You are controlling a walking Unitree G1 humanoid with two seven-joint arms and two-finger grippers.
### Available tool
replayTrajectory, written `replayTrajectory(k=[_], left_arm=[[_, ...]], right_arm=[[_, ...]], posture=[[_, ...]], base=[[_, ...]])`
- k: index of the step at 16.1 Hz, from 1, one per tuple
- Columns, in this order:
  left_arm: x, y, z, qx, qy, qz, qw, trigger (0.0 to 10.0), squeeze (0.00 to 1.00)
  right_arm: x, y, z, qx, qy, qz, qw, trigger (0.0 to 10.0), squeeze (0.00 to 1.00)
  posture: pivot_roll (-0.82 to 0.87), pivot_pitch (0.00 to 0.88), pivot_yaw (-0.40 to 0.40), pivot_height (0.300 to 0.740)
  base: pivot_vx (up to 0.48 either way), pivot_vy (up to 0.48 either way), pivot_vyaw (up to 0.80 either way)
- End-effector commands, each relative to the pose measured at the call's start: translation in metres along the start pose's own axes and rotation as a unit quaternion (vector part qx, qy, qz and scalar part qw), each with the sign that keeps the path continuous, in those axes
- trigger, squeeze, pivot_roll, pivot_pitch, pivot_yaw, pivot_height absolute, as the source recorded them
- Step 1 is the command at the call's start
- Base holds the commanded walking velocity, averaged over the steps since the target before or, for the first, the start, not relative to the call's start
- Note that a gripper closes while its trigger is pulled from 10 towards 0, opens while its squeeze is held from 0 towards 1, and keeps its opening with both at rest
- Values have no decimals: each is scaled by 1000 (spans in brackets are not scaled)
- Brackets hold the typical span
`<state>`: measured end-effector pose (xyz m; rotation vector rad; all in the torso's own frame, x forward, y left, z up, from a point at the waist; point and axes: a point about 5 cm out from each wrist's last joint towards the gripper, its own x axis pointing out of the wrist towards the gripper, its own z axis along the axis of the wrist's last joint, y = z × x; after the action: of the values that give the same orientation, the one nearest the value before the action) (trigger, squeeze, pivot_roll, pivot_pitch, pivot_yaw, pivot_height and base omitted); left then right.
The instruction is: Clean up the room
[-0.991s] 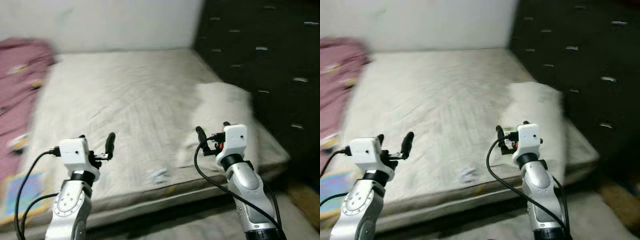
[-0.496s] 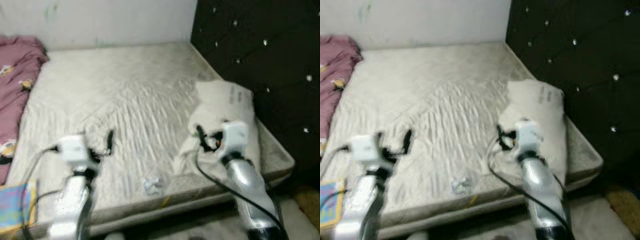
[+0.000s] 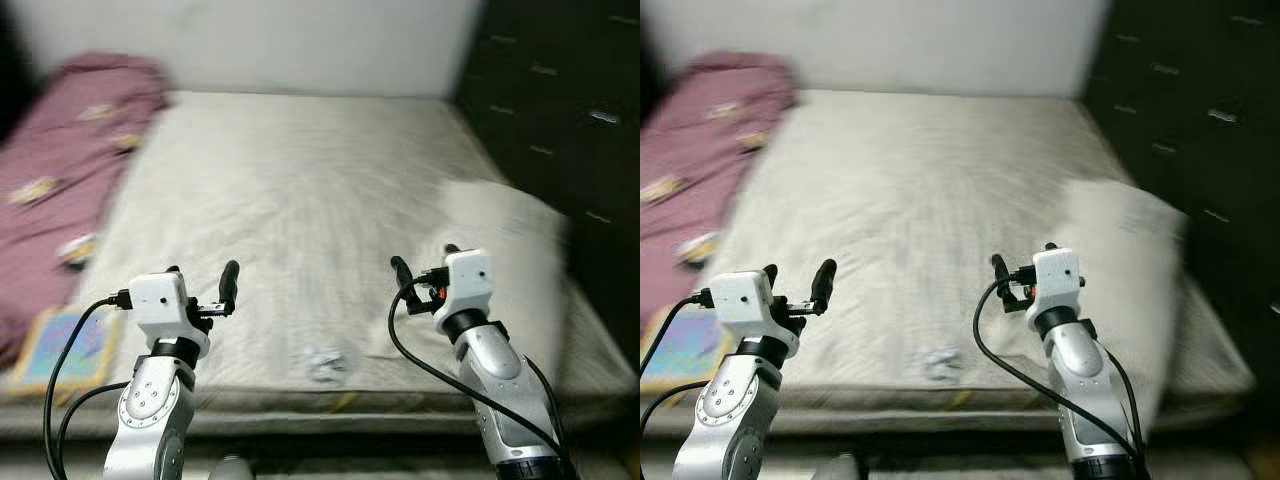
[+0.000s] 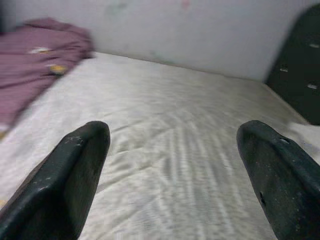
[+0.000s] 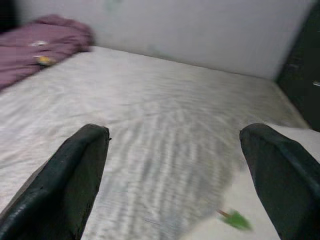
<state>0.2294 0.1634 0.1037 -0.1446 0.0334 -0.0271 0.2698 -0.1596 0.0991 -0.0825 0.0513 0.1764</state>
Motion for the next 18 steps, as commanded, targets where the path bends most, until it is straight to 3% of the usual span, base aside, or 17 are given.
replayTrajectory(k=[1,12,18], left_arm=[[0,2,2,10,-4,7,1000,10000,0],[0,4,-1,14,13,22,1000,10000,0],[0,4,-1,16,14,24,999,10000,0]], right_arm=[[1,-1,3,1,-6,0,1000,10000,0],[1,-2,1,10,-1,-10,1000,10000,0],[2,-2,1,14,0,-8,1000,10000,0]], posture=[[32,0,-47,740],[33,0,-48,740],[34,0,-48,676]], base=[[0,0,531],[0,0,0],[0,0,0]])
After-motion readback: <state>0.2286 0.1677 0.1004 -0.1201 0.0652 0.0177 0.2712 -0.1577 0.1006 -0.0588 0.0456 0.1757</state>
